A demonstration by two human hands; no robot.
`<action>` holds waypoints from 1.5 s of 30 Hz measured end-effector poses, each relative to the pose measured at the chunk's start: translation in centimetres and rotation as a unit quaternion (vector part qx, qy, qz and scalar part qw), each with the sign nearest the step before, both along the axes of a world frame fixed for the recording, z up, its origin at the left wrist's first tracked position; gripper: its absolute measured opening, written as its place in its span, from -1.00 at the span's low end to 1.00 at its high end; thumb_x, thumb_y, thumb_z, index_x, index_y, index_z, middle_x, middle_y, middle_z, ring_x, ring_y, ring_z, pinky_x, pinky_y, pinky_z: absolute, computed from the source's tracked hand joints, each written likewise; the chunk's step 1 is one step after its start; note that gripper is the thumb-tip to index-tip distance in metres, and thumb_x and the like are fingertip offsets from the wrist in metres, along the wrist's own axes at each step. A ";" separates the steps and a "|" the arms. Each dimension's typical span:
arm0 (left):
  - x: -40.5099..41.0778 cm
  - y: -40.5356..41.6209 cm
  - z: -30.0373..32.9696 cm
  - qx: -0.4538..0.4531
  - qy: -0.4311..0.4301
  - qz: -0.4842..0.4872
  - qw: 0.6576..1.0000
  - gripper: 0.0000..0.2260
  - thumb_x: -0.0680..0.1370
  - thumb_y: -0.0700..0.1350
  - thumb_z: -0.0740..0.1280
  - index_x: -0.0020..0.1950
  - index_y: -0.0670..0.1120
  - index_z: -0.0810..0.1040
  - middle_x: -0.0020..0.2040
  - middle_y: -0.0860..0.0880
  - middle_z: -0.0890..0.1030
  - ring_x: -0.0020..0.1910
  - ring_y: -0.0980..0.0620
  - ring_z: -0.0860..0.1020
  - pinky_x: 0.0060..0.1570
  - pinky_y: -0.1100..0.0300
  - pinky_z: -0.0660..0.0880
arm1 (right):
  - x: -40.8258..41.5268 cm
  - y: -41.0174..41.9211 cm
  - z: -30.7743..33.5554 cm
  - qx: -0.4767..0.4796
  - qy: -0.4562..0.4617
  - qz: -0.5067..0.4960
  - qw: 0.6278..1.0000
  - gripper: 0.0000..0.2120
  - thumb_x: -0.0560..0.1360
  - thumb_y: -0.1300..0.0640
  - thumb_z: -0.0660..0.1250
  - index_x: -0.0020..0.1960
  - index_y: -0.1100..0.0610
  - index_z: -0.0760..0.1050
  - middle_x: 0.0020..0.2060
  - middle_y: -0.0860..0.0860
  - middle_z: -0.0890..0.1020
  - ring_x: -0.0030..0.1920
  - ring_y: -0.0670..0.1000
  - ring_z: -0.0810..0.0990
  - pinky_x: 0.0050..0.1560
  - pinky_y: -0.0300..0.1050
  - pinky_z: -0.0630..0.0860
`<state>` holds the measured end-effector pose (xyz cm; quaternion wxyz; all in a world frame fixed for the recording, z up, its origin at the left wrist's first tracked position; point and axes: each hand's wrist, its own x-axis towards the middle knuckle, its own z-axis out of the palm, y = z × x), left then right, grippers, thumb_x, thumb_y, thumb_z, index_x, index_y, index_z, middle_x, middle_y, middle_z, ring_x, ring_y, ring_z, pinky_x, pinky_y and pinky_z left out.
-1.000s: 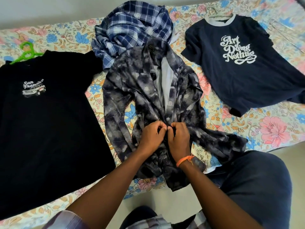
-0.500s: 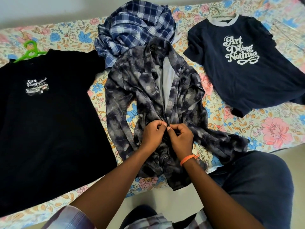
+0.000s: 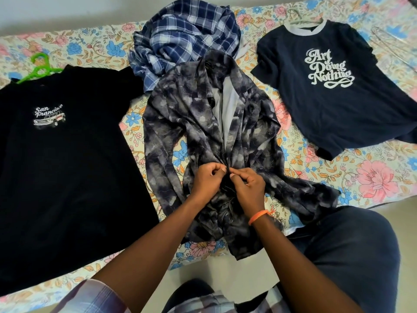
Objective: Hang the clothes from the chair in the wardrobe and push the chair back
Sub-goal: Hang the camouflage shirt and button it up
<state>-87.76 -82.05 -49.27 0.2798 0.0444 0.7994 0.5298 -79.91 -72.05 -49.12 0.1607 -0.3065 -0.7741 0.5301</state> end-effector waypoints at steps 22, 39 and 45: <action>-0.9 0.3 0.3 0.072 -0.150 0.071 0.984 -0.91 0.54 -0.24 0.42 -0.16 -0.10 0.65 -0.21 -0.06 0.68 -0.18 0.07 0.63 -0.01 0.24 0.57 | -0.3 -0.4 0.1 -0.055 -0.010 -0.063 0.996 -0.92 0.43 0.17 0.53 -0.08 0.11 0.71 -0.22 -0.08 0.72 -0.17 -0.19 0.68 -0.09 -0.30 0.58; -2.2 -0.1 1.2 0.141 -0.343 0.067 0.926 -0.86 0.63 -0.24 0.26 0.08 -0.28 0.57 -0.09 -0.12 0.64 0.06 -0.02 0.58 0.24 0.12 0.47 | -1.4 0.4 0.3 -0.288 0.021 -0.005 0.958 -0.89 0.48 0.36 0.42 -0.05 0.19 0.59 -0.17 0.08 0.69 -0.11 -0.03 0.66 0.01 -0.17 0.60; -0.3 0.9 0.7 0.016 -0.172 0.036 0.984 -0.73 0.65 -0.08 0.25 -0.05 -0.25 0.63 -0.04 -0.27 0.68 0.03 -0.20 0.65 0.11 -0.11 0.55 | -1.1 1.0 -0.1 -0.347 0.021 -0.036 0.937 -0.89 0.41 0.30 0.50 -0.09 0.25 0.61 -0.13 0.22 0.70 -0.06 0.11 0.68 0.11 0.00 0.60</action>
